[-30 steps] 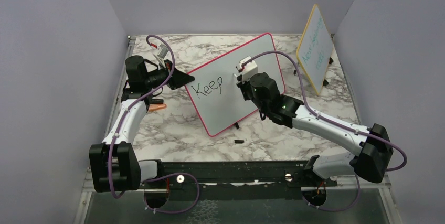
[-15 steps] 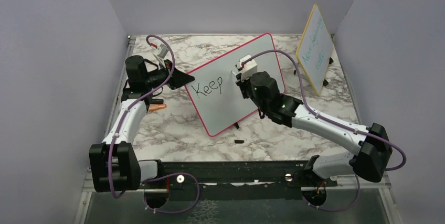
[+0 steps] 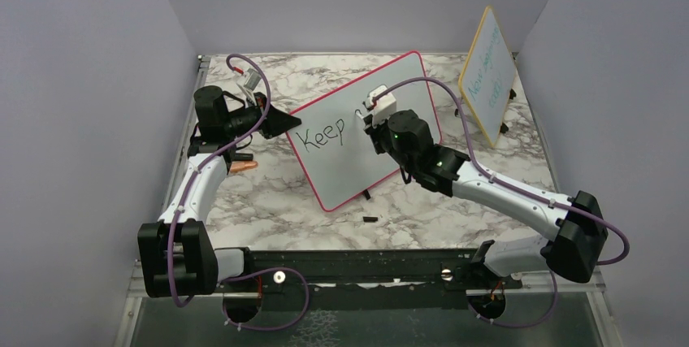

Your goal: Write a sentence on the whiteboard

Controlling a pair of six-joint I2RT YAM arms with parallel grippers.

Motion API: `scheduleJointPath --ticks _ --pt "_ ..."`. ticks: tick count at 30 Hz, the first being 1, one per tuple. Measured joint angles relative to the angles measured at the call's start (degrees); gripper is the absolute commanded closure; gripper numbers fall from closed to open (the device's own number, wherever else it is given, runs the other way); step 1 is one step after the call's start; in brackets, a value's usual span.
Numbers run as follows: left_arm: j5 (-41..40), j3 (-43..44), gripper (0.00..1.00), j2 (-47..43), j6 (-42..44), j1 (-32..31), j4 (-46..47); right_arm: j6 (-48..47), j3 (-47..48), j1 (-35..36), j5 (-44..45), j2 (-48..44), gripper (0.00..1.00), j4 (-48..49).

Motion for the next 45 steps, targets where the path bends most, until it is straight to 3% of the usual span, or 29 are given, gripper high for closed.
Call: scheduleJointPath --ticks 45 --pt "-0.02 0.33 1.00 0.37 0.24 0.02 -0.37 0.46 -0.02 -1.51 0.39 -0.79 0.99 -5.09"
